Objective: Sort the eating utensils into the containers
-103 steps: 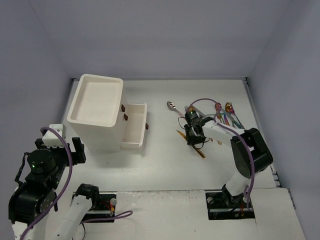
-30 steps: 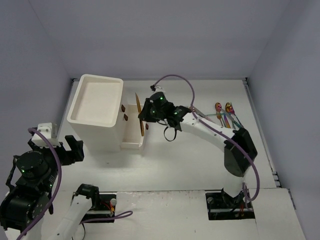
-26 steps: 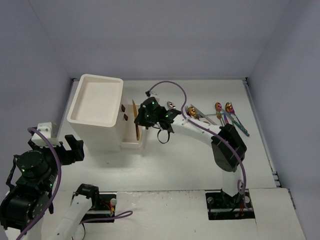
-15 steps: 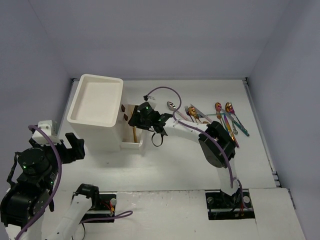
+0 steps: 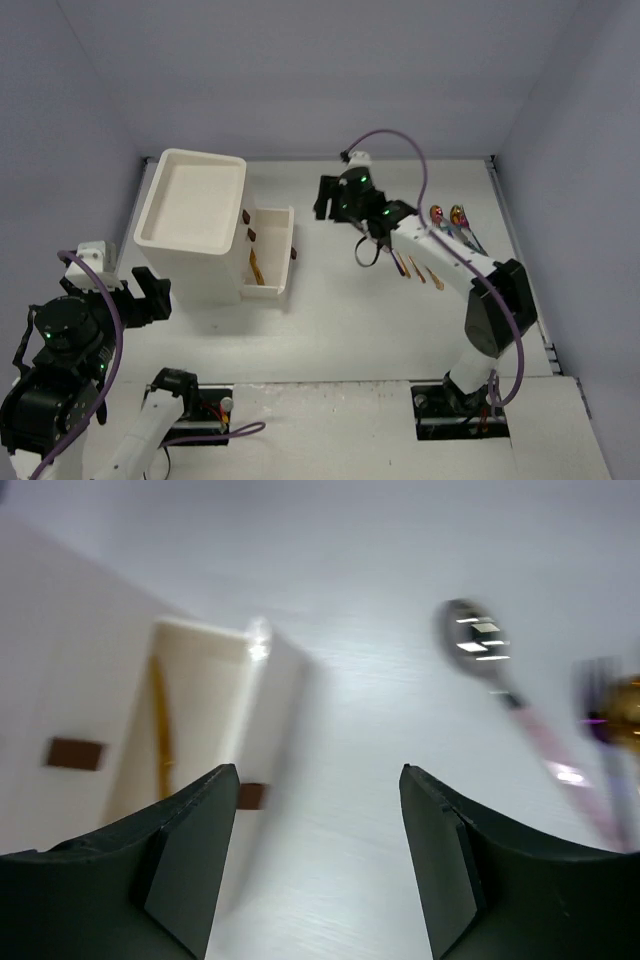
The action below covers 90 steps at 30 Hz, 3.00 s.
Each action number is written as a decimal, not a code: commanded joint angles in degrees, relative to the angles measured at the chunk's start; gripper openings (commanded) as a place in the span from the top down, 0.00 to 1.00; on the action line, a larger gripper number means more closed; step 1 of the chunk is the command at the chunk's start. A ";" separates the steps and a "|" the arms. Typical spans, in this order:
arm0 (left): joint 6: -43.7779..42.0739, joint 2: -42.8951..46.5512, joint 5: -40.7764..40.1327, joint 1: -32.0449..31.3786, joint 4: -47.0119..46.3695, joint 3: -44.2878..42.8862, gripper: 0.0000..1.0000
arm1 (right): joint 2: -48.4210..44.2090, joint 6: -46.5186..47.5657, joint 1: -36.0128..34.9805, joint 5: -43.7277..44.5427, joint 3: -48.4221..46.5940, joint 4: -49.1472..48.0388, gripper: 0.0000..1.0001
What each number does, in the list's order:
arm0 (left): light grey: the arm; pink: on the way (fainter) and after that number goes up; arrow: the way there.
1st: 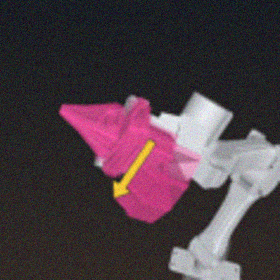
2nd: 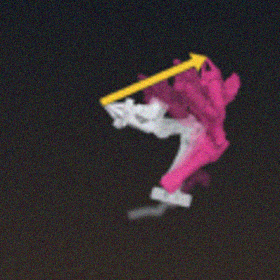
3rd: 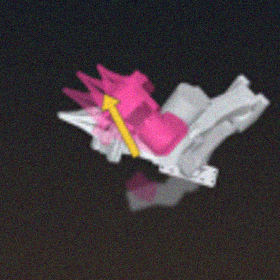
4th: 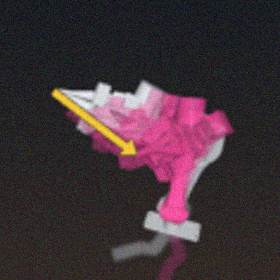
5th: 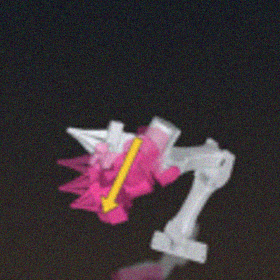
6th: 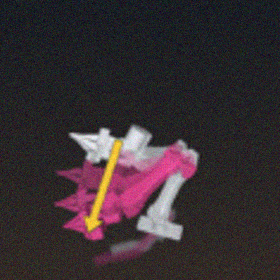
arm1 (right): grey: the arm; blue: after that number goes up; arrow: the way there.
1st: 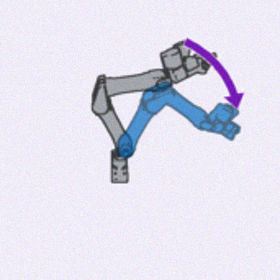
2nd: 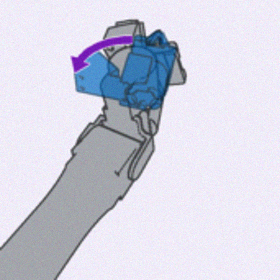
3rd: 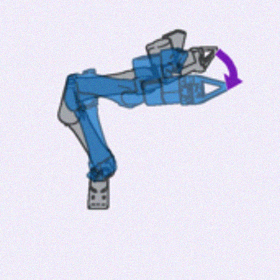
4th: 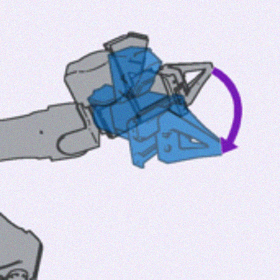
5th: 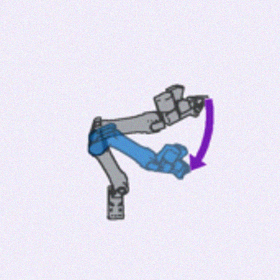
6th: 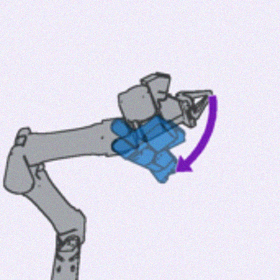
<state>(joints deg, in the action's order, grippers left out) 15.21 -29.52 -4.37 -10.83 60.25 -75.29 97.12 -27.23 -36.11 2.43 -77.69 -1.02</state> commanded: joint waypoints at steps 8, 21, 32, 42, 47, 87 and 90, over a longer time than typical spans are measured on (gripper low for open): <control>-1.16 -2.75 6.13 -0.17 -2.76 -0.36 0.25 | -7.74 26.92 26.38 -0.81 9.15 13.06 0.37; -1.68 -0.84 6.91 -0.16 -2.86 1.27 0.25 | 7.73 29.87 30.75 -5.87 4.32 12.97 0.37; -1.68 0.13 7.31 -0.24 -2.86 2.39 0.25 | 11.62 31.37 31.10 -4.54 1.26 12.83 0.39; -1.49 -0.58 7.31 -0.18 -2.94 2.83 0.25 | 15.62 32.80 31.25 -7.10 -1.36 12.82 0.41; -2.03 -0.28 6.49 -0.16 -2.86 3.83 0.25 | 17.48 33.29 31.28 -7.61 -0.18 12.88 0.43; -1.56 -0.71 2.94 -0.18 -2.50 1.16 0.25 | -5.60 -4.23 4.79 3.97 -1.10 6.61 1.00; -0.80 -0.57 2.97 -0.21 -2.50 0.37 0.25 | -3.50 -12.95 -2.18 7.26 -0.18 0.86 1.00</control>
<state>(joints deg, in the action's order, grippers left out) 13.76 -28.99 -0.18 -10.83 60.26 -72.01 92.54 -22.89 -30.77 4.39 -78.69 8.80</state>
